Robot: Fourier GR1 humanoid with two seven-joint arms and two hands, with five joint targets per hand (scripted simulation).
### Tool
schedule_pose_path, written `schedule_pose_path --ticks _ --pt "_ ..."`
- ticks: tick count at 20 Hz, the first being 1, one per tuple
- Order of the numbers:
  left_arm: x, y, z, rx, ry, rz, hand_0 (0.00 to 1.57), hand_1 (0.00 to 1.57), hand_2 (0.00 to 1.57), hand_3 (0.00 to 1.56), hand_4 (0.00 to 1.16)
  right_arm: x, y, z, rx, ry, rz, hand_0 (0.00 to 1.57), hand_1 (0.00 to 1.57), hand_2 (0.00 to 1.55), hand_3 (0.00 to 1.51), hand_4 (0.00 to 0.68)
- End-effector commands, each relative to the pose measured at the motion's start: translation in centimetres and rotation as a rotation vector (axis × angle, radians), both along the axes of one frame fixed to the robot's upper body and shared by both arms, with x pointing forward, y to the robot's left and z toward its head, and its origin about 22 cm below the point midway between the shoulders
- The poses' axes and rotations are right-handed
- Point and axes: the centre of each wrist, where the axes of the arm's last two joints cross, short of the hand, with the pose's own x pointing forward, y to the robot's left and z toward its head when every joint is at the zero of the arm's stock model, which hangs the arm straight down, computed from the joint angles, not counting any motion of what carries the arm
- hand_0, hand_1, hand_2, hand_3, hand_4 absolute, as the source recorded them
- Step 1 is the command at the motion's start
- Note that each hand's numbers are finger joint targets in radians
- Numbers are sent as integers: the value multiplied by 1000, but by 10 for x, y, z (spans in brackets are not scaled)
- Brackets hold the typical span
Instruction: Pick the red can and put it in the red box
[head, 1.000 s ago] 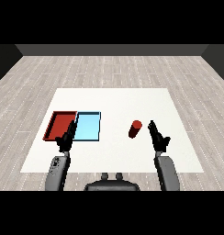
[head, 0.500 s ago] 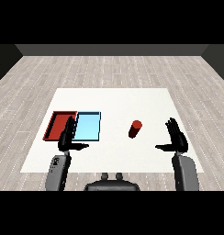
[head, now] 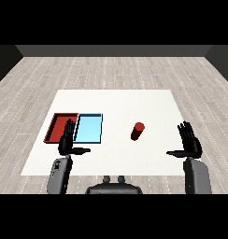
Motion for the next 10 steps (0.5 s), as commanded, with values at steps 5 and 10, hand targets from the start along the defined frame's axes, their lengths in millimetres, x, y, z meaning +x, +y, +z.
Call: schedule_pose_path --ticks 5,10 --pt "6 14 6 -15 -28 1 0 0 0 0 0 15 -12 -11 4 -7 15 0 0 0 0 0" --pt "1 17 -8 -23 -30 -5 0 0 0 0 0 23 7 -17 24 36 23 0 0 0 0 0"
